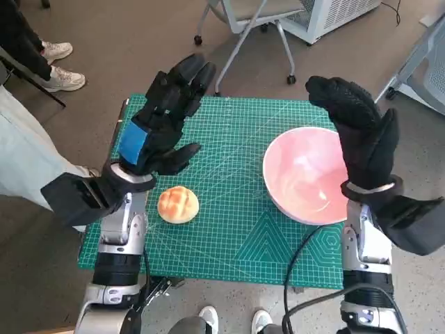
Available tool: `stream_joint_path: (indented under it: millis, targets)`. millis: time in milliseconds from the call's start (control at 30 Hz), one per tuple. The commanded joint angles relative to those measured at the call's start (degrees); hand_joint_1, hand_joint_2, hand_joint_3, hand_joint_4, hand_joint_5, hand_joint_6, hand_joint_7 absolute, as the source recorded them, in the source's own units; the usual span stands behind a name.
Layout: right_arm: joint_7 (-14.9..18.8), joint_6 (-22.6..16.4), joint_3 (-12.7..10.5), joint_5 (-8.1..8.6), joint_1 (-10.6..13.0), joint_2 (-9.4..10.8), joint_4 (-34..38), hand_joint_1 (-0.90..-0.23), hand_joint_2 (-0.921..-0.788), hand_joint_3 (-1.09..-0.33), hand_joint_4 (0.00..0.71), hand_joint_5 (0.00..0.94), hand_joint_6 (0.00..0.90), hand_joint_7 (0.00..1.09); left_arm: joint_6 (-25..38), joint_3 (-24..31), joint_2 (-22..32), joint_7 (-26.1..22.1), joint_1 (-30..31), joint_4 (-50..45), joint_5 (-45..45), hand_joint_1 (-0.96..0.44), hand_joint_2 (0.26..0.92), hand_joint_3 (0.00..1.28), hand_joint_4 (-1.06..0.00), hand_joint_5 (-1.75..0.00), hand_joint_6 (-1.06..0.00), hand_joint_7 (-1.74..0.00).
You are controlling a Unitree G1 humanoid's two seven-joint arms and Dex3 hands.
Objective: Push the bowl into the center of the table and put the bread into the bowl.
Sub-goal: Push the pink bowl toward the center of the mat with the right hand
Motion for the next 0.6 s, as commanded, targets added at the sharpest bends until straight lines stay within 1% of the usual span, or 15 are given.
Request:
stream_joint_path:
  millis: [33,100,167,200,233,267,333,433,467,533,600]
  targets:
    - [1.2,0.2,-0.6,0.53,1.0,-0.8,1.1,-0.659,-0.921,-0.755,0.184,0.001,0.032,0.58,0.2,0.1,0.3,0.0,-0.4,0.0,0.1,-0.68,0.921,0.33,-0.13,-0.02,0.00,-0.48]
    - [1.6,-0.8,-1.7,0.64,1.0,-1.9,2.3,-0.667,-0.921,-0.749,0.188,0.003,0.036,0.58,0.1,0.1,0.3,0.1,-0.2,-0.1,0.2,-0.67,0.921,0.33,-0.13,-0.02,0.00,-0.48]
    - [1.2,-2.6,-3.3,0.00,0.7,-3.2,5.0,-0.669,-0.921,-0.747,0.189,0.003,0.037,0.58,0.0,0.1,0.4,0.1,-0.1,-0.2,0.2,-0.68,0.921,0.33,-0.13,-0.02,0.00,-0.48]
    - [0.5,-3.8,-4.2,-0.55,0.4,-3.8,6.9,-0.675,-0.921,-0.738,0.199,0.005,0.055,0.55,-0.1,0.1,0.4,0.0,0.0,-0.2,0.2,-0.68,0.921,0.33,-0.13,-0.02,0.00,-0.48]
    - [-1.6,-5.6,-5.6,-1.88,0.0,-4.7,9.9,-0.677,-0.921,-0.734,0.203,0.005,0.066,0.54,-0.2,0.3,0.5,-0.1,0.0,-0.1,0.1,-0.68,0.921,0.33,-0.13,-0.02,0.00,-0.48]
    - [-3.1,-6.9,-6.6,-2.79,-0.4,-5.3,12.1,-0.683,-0.921,-0.729,0.209,0.005,0.081,0.51,-0.2,0.3,0.5,-0.1,0.1,0.0,0.0,-0.68,0.921,0.33,-0.13,-0.02,0.00,-0.48]
    - [-5.4,-8.9,-8.1,-3.85,-1.1,-6.2,15.9,-0.688,-0.921,-0.725,0.215,0.005,0.094,0.48,-0.4,0.5,0.6,-0.2,0.1,0.2,-0.1,-0.68,0.921,0.33,-0.13,-0.02,0.00,-0.48]
    - [-8.7,-11.3,-10.9,-4.03,-2.9,-8.1,24.0,-0.690,-0.921,-0.728,0.206,0.002,0.105,0.43,-0.9,0.8,0.7,-0.5,0.2,0.8,-0.2,-0.67,0.921,0.33,-0.13,-0.02,0.00,-0.48]
    - [-9.3,-11.9,-11.4,-4.00,-3.4,-8.5,26.0,-0.683,-0.921,-0.734,0.197,0.001,0.108,0.41,-1.0,0.9,0.7,-0.6,0.2,1.0,-0.2,-0.67,0.921,0.33,-0.13,-0.02,0.00,-0.48]
    - [-11.2,-12.6,-12.2,-4.47,-4.4,-9.7,30.2,-0.674,-0.921,-0.741,0.188,0.000,0.110,0.39,-1.3,1.0,0.8,-0.6,0.1,1.4,-0.1,-0.67,0.921,0.33,-0.13,-0.02,0.00,-0.48]
    - [-12.7,-12.9,-13.0,-4.46,-5.3,-10.6,34.5,-0.657,-0.921,-0.756,0.179,0.000,0.113,0.38,-1.5,1.0,0.7,-0.5,0.1,1.6,0.0,-0.67,0.921,0.33,-0.13,-0.02,0.00,-0.48]
